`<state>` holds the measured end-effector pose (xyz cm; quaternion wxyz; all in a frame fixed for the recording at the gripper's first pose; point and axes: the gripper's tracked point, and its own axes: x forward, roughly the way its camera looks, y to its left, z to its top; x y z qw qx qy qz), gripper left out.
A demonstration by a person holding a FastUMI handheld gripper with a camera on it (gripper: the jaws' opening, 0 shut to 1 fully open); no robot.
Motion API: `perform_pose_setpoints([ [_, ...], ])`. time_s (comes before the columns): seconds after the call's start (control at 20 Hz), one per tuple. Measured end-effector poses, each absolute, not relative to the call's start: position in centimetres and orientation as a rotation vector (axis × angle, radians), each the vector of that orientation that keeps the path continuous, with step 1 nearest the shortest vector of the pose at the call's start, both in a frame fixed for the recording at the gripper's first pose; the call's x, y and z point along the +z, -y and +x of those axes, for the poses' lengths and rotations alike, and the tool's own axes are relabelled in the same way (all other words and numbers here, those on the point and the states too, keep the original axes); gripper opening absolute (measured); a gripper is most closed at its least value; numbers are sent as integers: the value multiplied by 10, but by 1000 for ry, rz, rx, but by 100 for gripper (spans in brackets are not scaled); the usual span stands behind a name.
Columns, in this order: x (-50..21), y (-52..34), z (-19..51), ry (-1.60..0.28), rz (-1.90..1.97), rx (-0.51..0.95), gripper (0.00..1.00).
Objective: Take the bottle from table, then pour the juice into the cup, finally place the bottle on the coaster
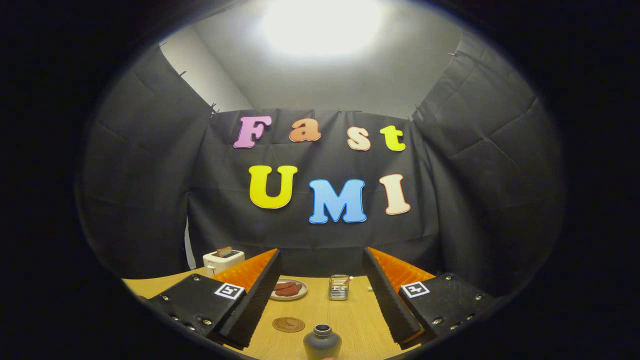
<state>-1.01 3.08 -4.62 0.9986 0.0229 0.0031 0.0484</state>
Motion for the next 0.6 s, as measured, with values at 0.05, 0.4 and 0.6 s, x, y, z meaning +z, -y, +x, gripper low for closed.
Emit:
perform_pose_setpoints([
  [0.05,-56,-33,-10,-22,49,102,98],
  [0.4,-121,-35,-8,-156,62,109,98],
  [0.6,-156,-33,-10,-231,53,109,99],
])
